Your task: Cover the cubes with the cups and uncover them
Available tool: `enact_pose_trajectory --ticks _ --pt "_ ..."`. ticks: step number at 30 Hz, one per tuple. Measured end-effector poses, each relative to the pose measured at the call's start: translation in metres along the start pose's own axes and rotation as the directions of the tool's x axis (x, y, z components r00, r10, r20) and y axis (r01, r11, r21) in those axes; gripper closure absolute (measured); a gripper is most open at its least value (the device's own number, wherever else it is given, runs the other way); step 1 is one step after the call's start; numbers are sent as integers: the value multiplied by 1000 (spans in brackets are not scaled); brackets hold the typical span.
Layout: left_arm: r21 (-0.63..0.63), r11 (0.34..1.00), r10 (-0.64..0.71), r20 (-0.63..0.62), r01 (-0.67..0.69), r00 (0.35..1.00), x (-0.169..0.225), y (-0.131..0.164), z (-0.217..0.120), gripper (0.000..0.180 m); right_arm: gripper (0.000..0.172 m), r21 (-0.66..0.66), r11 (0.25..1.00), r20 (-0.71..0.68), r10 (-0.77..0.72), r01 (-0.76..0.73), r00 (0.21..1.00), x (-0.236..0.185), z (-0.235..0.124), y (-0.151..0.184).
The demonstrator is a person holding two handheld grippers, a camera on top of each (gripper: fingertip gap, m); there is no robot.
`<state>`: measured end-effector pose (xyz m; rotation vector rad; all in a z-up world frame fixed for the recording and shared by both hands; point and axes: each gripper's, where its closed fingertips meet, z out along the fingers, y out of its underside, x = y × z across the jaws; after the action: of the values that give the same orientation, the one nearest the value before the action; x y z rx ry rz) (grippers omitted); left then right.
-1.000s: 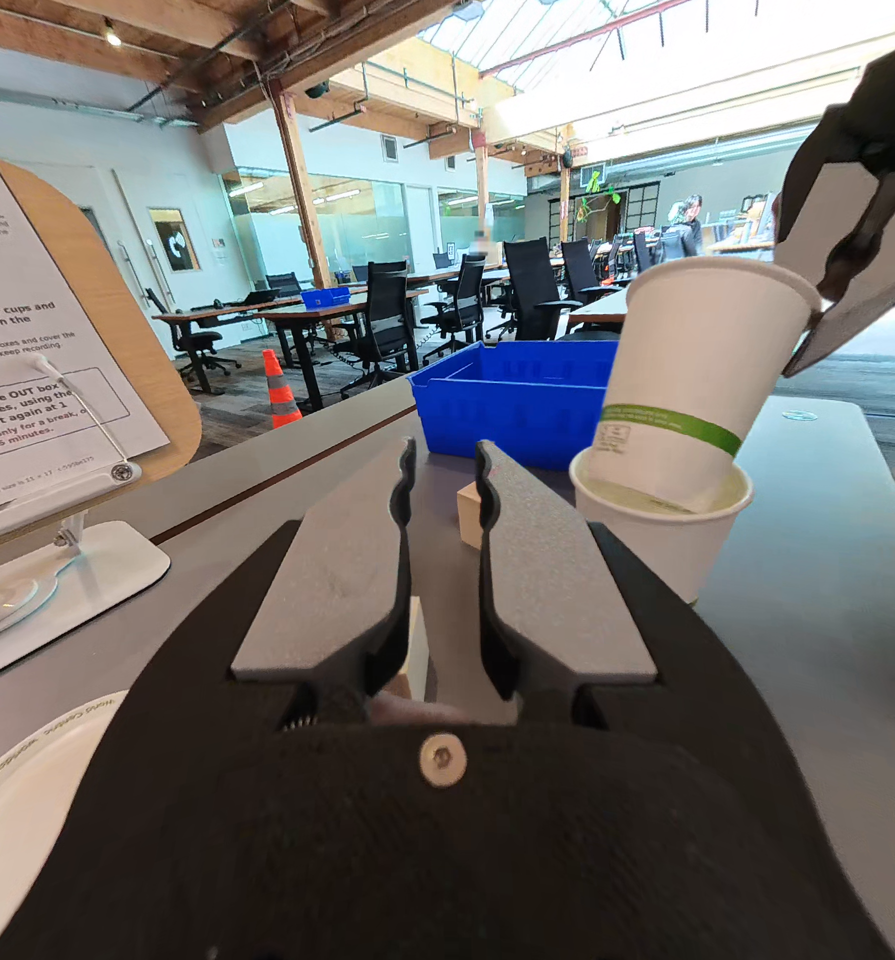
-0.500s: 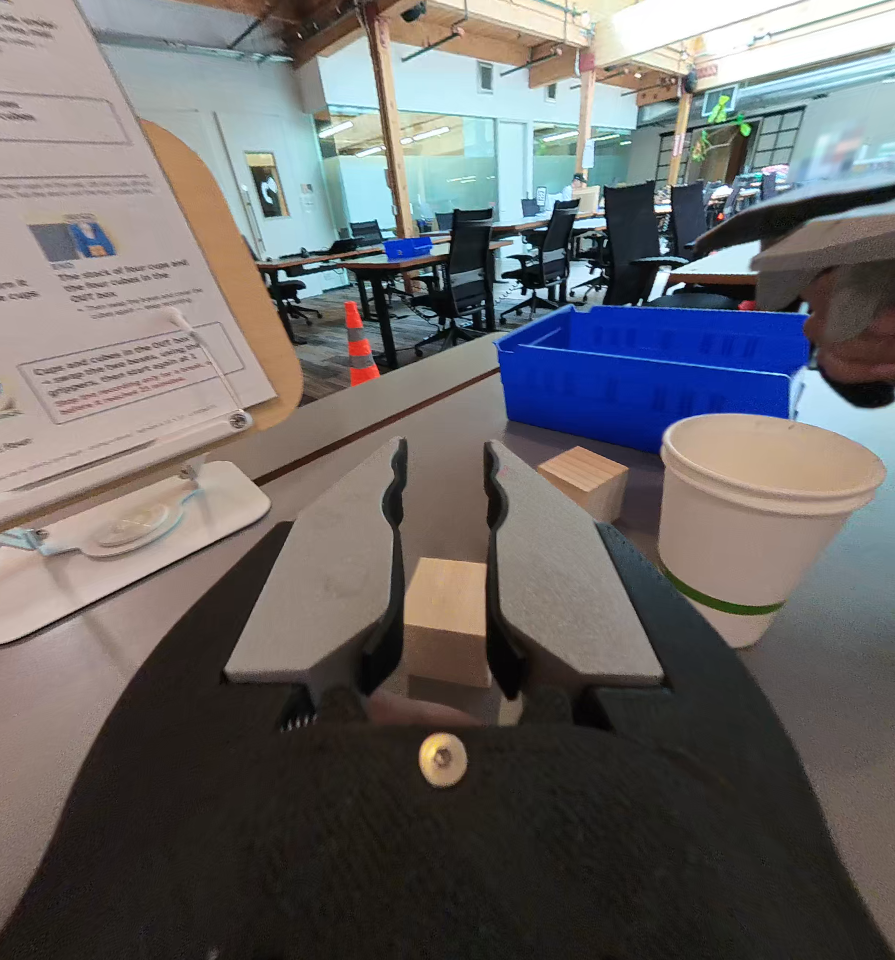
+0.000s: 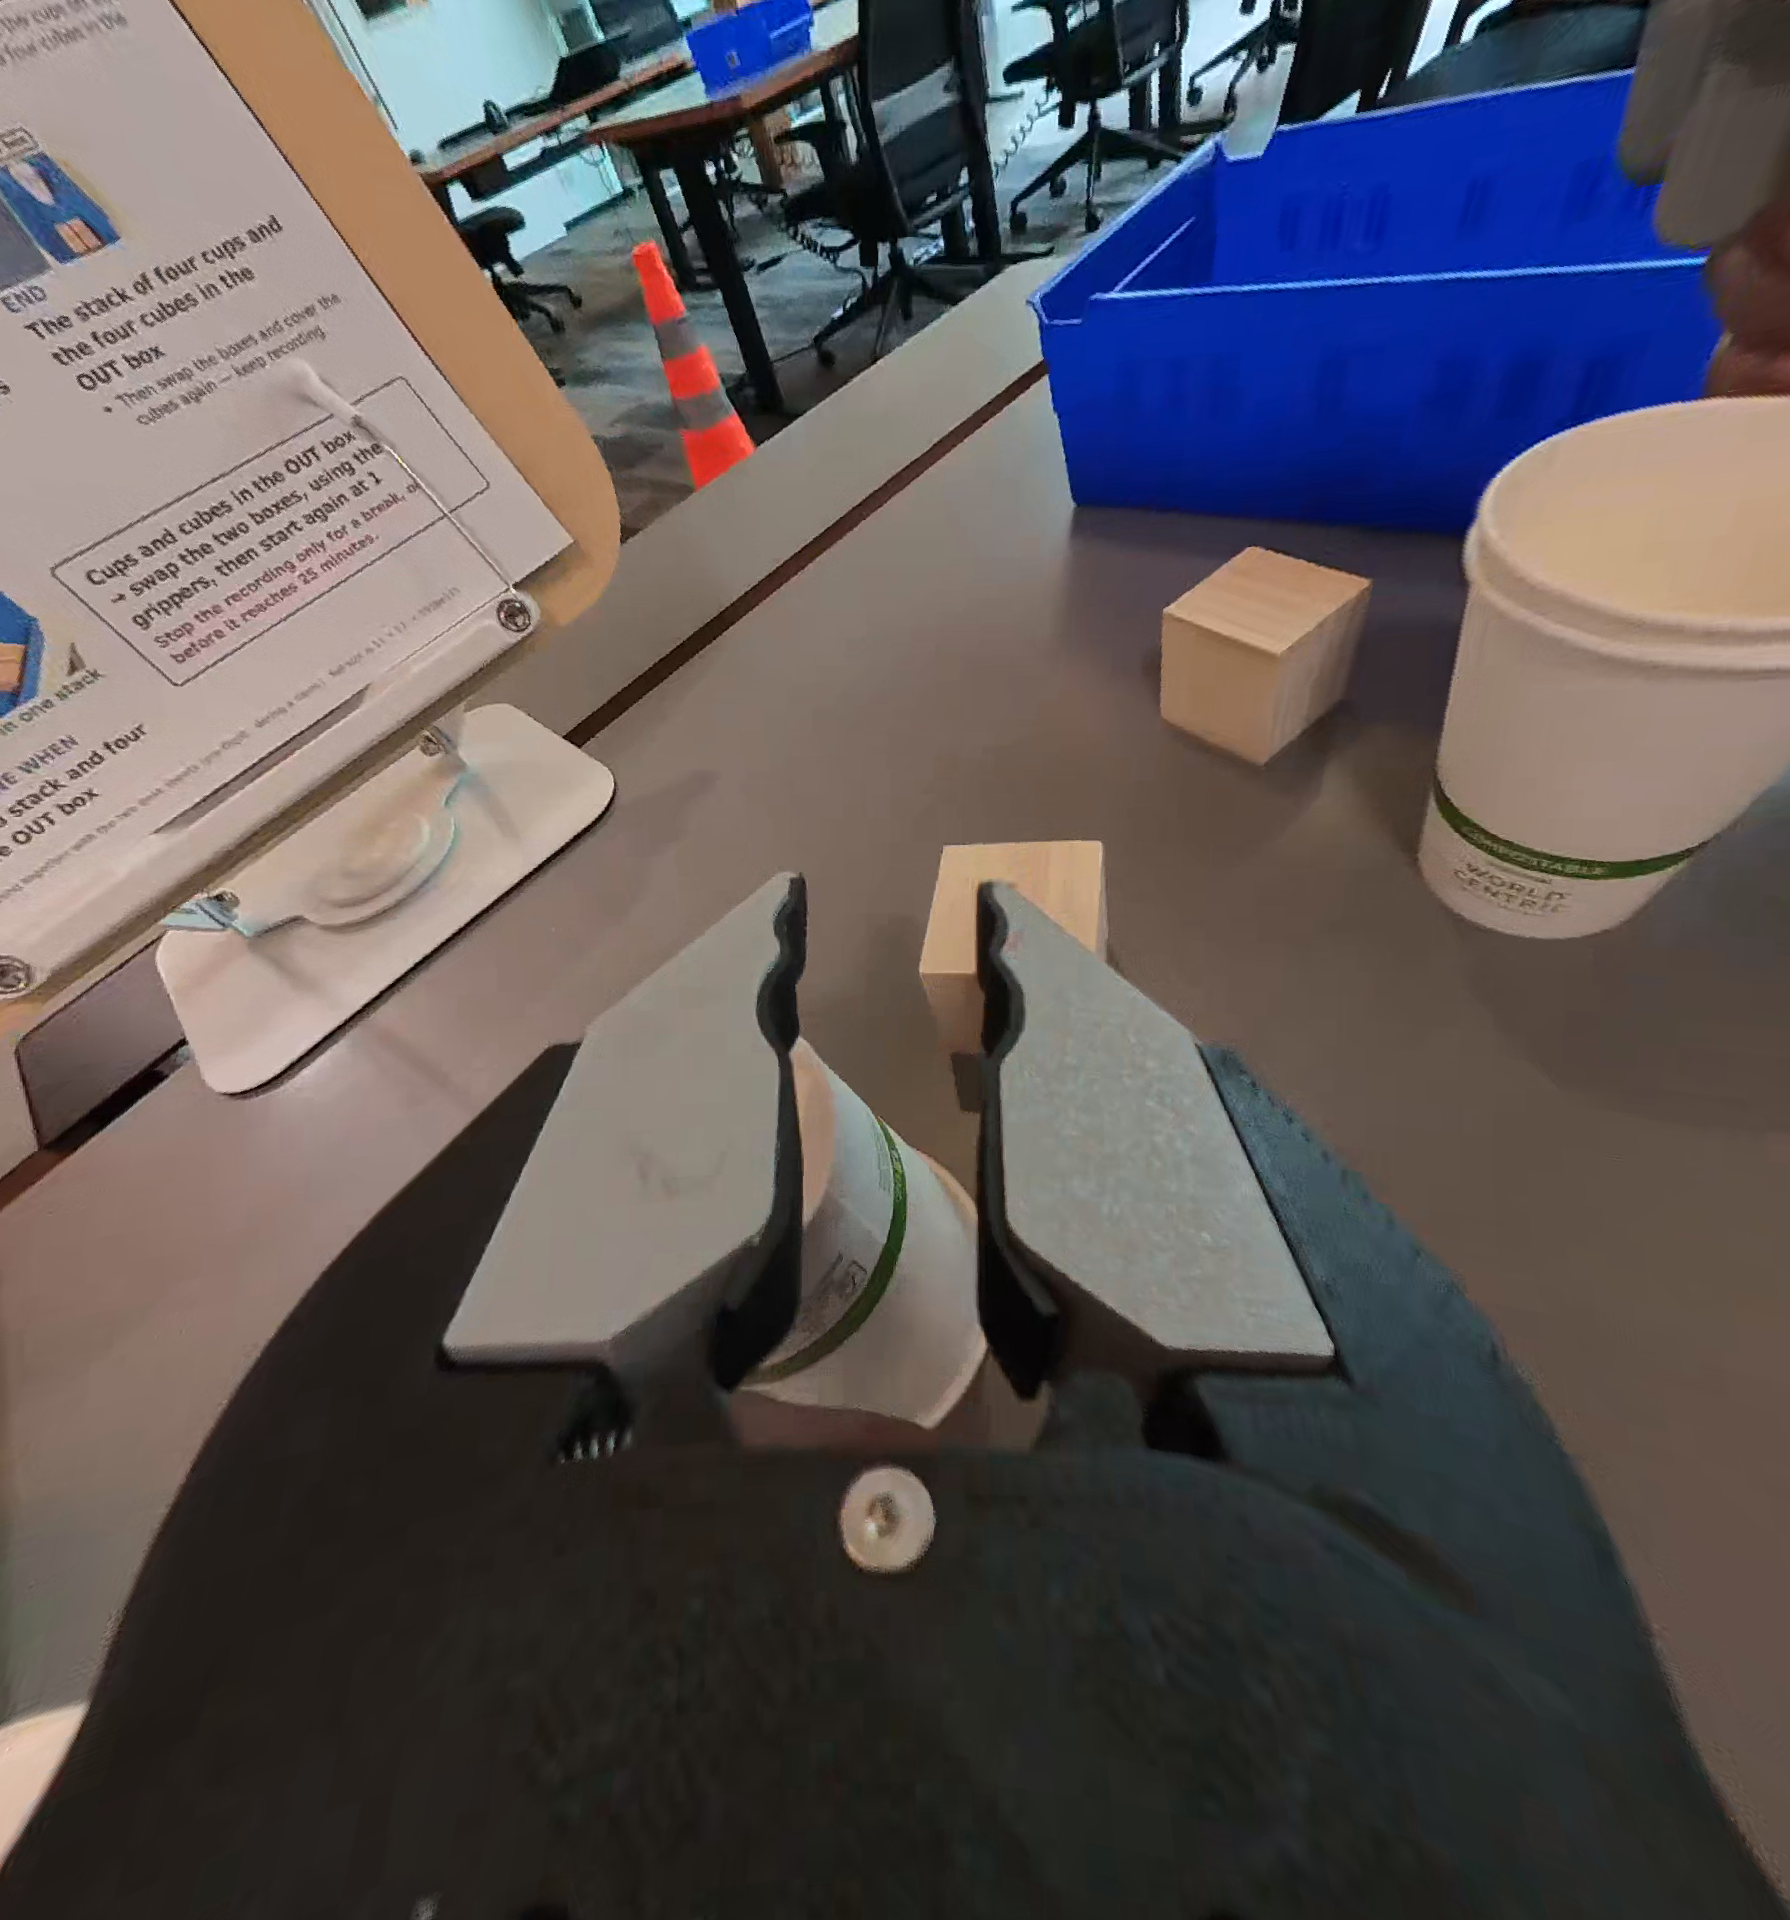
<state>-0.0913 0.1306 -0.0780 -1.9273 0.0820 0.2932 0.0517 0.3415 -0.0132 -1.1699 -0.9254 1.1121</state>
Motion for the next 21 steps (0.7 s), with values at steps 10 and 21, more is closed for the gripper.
enact_pose_trajectory --ticks 10,21 --pt "-184 983 38 87 -21 995 -15 32 -11 156 128 -46 999 34 -12 14 999 -9 5 9" --pt "-79 991 115 100 -107 988 -13 5 -15 178 128 -69 997 78 -24 29 997 -19 9 15"
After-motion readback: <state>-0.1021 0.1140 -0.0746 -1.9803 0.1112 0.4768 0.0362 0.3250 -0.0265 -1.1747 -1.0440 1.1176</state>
